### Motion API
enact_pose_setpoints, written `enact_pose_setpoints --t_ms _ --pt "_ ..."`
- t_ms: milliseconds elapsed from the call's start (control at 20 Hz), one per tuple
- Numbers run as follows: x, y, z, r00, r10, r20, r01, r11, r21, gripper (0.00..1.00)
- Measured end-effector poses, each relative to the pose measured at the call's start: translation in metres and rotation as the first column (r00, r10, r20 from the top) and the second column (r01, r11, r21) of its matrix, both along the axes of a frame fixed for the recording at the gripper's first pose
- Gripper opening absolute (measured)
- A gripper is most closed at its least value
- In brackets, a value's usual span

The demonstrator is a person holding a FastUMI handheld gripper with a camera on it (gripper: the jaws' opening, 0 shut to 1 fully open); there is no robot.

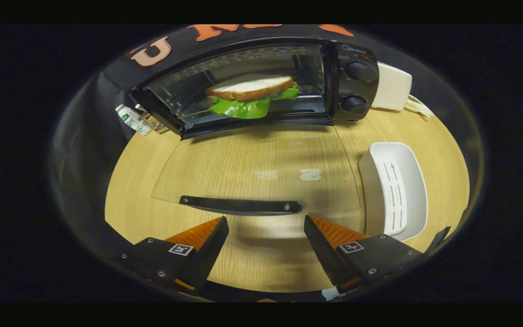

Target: Open the toaster oven, put the food inside, and close the toaster oven door.

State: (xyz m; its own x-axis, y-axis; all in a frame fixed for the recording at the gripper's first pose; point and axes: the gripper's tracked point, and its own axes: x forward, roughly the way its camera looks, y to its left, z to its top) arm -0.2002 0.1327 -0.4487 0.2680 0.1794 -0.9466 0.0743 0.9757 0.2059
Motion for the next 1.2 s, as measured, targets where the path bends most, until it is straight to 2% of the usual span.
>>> enact_pose_setpoints --t_ms 100,250,550,900,1200 --pt "0.003 0.005 -0.003 1.0 0.009 -0.014 -0.009 1.0 0.026 1.0" --pt "0.009 0.005 0.002 0.999 0.021 0.033 -0.023 0.998 0.064 1.0" --pt "0.03 0.004 0.039 0.991 0.017 0.131 -0.031 0.993 0.111 0.98" --pt "0.088 -0.006 0.099 0.954 -0.044 0.296 -0.012 0.983 0.183 0.99" --pt "0.123 -0.007 0.118 0.937 -0.087 0.338 0.004 0.971 0.239 1.0"
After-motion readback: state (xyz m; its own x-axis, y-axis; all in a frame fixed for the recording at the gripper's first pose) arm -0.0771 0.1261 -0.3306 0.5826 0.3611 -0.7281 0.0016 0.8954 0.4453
